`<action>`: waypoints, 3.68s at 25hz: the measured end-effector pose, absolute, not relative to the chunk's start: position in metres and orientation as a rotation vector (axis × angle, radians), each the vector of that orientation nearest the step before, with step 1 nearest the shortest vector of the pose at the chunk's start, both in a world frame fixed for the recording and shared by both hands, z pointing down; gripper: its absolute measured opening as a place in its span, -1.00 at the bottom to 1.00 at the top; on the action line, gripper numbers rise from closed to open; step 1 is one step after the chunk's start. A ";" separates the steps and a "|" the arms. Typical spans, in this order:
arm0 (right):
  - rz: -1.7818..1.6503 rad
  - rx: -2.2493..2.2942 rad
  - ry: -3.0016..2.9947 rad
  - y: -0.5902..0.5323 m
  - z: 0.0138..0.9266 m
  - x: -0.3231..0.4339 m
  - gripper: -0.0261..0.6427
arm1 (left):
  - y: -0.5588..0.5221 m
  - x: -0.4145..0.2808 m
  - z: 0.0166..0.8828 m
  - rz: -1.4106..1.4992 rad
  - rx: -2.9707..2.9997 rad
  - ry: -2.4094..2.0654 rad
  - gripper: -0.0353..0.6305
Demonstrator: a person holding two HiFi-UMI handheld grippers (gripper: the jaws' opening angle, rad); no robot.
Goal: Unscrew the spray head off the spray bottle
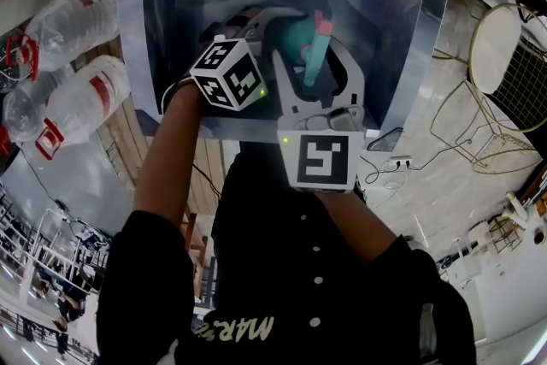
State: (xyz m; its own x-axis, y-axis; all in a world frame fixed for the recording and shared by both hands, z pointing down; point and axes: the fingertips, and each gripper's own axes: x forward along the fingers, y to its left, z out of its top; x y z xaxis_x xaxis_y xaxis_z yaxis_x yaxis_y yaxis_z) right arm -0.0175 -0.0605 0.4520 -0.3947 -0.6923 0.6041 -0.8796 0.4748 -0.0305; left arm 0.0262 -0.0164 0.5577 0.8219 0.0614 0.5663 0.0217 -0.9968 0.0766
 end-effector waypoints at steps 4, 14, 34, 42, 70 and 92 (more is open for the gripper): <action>0.393 1.260 -2.225 -0.063 0.452 -0.017 -0.37 | -0.016 0.028 0.558 0.917 2.931 0.061 0.28; 0.237 0.901 -2.466 -0.059 0.447 -0.034 -0.49 | -0.017 0.027 0.558 0.905 2.936 0.069 0.28; 0.132 0.164 -2.716 -0.034 0.441 -0.037 -0.50 | -0.016 0.025 0.559 0.884 2.933 0.102 0.28; 0.212 0.223 -2.792 -0.034 0.419 -0.032 -0.50 | -0.015 0.025 0.558 0.881 2.933 0.102 0.28; 0.213 0.497 -3.048 -0.048 0.298 -0.005 -0.50 | -0.015 0.026 0.551 0.861 2.907 0.035 0.28; 0.148 0.725 -2.979 -0.037 0.257 0.036 -0.50 | -0.027 -0.024 0.483 0.914 2.929 -0.274 0.26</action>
State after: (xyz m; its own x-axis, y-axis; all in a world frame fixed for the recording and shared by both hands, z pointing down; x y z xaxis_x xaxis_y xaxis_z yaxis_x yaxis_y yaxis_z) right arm 0.0360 -0.0374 0.2568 -0.8860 -0.4543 0.0930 -0.4613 0.8840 -0.0761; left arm -0.0239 -0.0273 0.4826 0.8084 -0.1505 0.5691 -0.1869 -0.9824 0.0056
